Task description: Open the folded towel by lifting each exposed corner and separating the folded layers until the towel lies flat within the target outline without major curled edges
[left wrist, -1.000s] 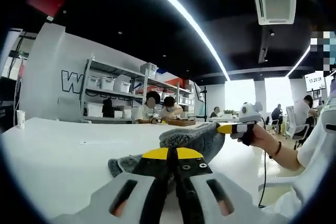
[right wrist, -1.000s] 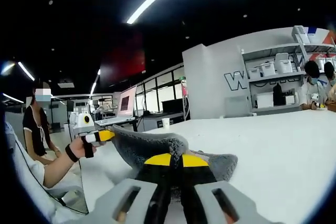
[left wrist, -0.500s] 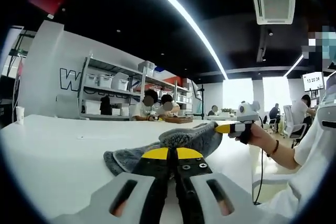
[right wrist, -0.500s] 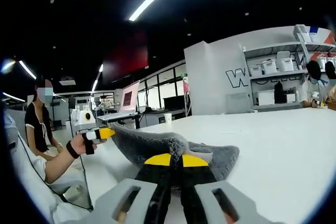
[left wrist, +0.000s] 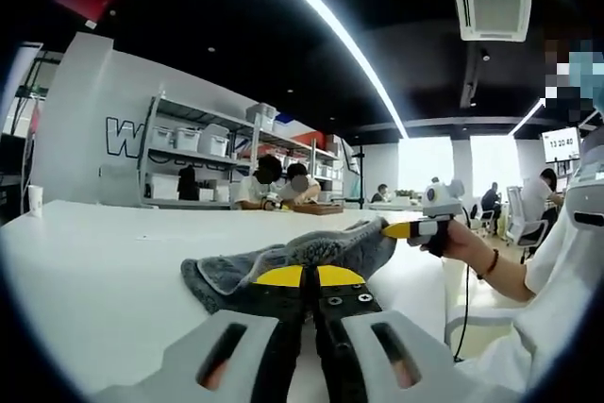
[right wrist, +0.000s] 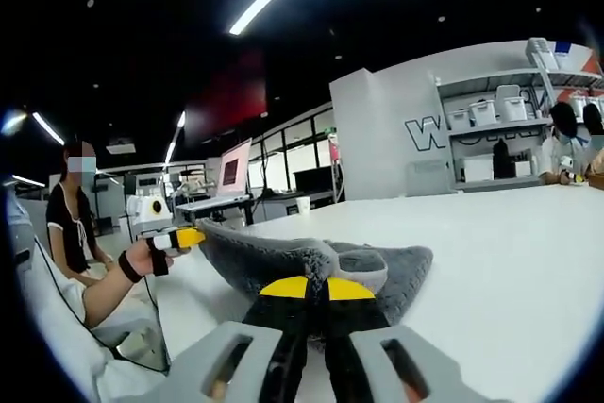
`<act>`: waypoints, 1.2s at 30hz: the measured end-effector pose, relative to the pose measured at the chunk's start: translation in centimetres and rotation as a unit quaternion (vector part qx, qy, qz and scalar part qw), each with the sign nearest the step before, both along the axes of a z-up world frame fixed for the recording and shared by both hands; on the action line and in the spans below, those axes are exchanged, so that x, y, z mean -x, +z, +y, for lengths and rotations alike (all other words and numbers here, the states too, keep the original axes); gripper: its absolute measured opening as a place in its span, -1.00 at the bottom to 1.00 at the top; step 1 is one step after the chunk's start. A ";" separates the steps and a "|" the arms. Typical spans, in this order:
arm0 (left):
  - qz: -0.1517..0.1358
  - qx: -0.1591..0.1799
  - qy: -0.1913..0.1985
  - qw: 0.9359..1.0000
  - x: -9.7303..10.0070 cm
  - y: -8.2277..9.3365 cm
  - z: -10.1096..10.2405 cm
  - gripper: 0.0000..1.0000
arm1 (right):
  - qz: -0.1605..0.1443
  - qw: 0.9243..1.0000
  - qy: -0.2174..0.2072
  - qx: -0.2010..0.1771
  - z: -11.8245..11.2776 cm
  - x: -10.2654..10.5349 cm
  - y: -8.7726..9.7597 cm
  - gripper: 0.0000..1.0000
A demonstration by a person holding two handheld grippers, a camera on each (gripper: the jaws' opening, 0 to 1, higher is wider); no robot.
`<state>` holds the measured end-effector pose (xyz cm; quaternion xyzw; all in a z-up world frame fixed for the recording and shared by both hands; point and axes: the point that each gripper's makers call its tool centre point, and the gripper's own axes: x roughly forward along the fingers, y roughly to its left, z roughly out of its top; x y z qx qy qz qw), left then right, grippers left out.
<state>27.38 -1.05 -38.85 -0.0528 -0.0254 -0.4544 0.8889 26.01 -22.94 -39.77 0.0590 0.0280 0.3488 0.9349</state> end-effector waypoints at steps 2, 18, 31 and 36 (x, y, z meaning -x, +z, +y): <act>0.003 0.003 -0.003 1.000 0.3 -0.2 0.0 -0.97 | 0.002 1.000 0.001 -0.001 0.0 0.2 -0.2 -1.00; -0.004 -0.016 -0.006 1.000 2.4 -1.6 -0.2 -0.96 | 0.004 1.000 -0.002 0.017 0.0 1.7 -1.8 -1.00; -0.019 -0.041 0.002 0.999 3.8 -2.1 -0.3 -0.94 | -0.017 0.998 0.010 0.062 0.0 3.1 -2.9 -1.00; -0.016 -0.041 0.008 0.999 4.0 -2.3 -0.2 -0.92 | -0.034 0.995 0.015 0.094 0.1 3.4 -3.1 -1.00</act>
